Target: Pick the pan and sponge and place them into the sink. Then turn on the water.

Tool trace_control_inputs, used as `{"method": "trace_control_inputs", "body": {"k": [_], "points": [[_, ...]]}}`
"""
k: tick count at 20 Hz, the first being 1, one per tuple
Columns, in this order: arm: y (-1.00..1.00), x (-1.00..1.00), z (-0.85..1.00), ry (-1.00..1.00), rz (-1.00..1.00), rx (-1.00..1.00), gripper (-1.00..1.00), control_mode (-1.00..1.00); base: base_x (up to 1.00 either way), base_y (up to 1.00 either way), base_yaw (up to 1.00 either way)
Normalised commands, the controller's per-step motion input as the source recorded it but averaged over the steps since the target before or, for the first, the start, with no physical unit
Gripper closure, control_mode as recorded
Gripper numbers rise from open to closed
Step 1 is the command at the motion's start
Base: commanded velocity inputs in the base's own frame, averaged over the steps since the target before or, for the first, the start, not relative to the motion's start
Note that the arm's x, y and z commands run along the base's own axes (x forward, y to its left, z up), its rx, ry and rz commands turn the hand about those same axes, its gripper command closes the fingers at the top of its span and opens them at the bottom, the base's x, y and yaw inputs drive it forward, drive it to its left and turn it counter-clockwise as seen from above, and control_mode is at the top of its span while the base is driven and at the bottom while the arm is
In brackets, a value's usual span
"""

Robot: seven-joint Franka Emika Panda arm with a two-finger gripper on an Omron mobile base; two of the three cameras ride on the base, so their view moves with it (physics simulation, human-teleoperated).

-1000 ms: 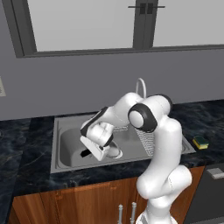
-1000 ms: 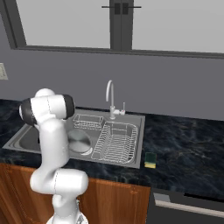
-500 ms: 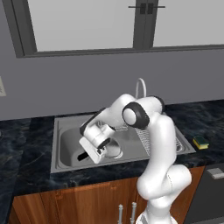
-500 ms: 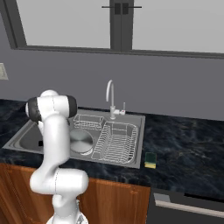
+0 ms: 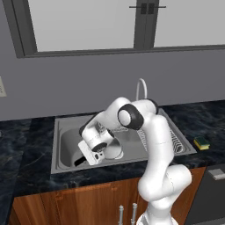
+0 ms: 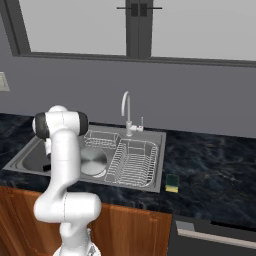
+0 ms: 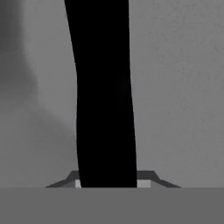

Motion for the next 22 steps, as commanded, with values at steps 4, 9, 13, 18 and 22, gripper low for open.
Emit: {"method": "trace_control_inputs", "body": {"k": [4,9,13,18,22], "points": [[-0.06,0.21,0.0,0.0,-0.02,0.02,-1.0,-1.0,0.0,0.0,0.0],[-0.07,0.2,0.07,0.0,-0.01,0.03,-1.0,-1.0,0.0,0.0,0.0],[0.0,0.08,0.18,0.0,-0.01,0.04,-1.0,-1.0,0.0,0.0,0.0],[0.0,0.0,0.3,0.01,-0.02,0.04,-1.0,-1.0,0.0,0.0,0.0],[-0.04,-0.05,0.35,0.01,-0.02,0.04,-1.0,-1.0,0.0,0.0,0.0]]}}
